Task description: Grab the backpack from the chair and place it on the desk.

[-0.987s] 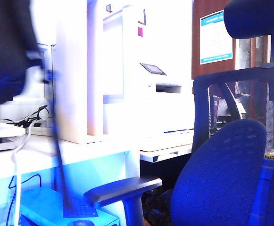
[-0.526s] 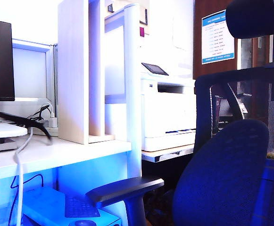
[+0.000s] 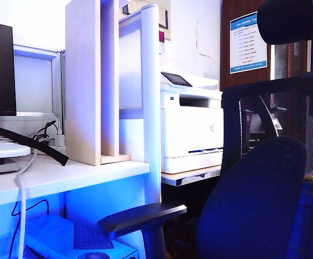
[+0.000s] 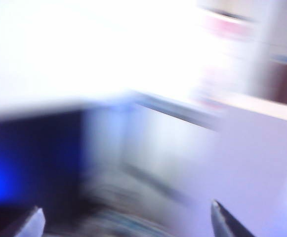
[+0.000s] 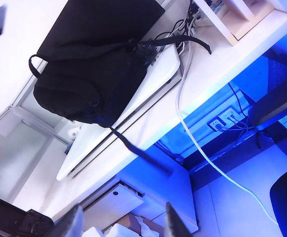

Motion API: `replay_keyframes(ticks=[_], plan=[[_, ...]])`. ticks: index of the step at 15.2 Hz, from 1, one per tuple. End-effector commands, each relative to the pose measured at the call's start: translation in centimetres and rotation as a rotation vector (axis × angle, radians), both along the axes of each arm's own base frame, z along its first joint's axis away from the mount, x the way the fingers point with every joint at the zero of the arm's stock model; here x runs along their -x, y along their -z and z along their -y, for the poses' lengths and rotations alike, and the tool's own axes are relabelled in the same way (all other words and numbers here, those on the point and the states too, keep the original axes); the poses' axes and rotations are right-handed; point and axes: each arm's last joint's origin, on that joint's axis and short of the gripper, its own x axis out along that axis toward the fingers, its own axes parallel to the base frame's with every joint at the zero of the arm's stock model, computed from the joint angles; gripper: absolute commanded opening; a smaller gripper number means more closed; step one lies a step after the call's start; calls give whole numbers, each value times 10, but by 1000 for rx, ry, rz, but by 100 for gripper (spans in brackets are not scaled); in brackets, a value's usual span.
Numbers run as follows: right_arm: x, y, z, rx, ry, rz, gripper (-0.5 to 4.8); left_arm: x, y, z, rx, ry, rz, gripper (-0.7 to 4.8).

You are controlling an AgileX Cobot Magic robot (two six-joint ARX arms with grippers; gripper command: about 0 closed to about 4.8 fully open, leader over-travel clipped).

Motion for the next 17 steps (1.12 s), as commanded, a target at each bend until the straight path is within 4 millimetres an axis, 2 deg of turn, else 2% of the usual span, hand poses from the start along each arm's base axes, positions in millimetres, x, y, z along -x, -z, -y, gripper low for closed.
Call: replay_keyframes(ticks=[1, 2, 3, 4, 6, 7, 8, 9, 10, 12, 13, 15, 17], plan=[[0, -2, 0, 37, 13, 63, 211, 8, -2, 44, -123, 265, -67, 388], [-1, -2, 1, 57, 44, 86, 211, 11, -1, 64, -222, 297, -87, 263], [-1, -2, 1, 72, 66, 103, 211, 14, -1, 77, -263, 310, -96, 190], [-2, -2, 2, 91, 109, 121, 211, 21, -3, 96, -289, 333, -103, 150], [-3, -2, 3, 100, 152, 127, 210, 38, -10, 108, -268, 368, -97, 142], [-3, -2, 3, 135, 158, 166, 204, 62, -17, 117, -245, 388, -90, 83], [-3, -2, 3, 151, 158, 182, 191, 73, -20, 120, -246, 388, -86, 55], [-4, -2, 4, 181, 187, 211, 167, 111, -28, 126, -251, 335, -68, -5], [-4, -2, 4, 186, 210, 211, 166, 126, -31, 127, -254, 292, -53, -5], [-5, -2, 5, 191, 248, 210, 166, 170, -35, 134, -252, 245, -27, -5], [-5, -2, 5, 202, 250, 220, 166, 202, -31, 140, -238, 248, -38, -5], [-5, -2, 6, 210, 263, 224, 166, 225, -20, 145, -229, 253, -44, -5], [-5, -2, 6, 253, 269, 264, 166, 246, 5, 149, -192, 263, -55, -5]])
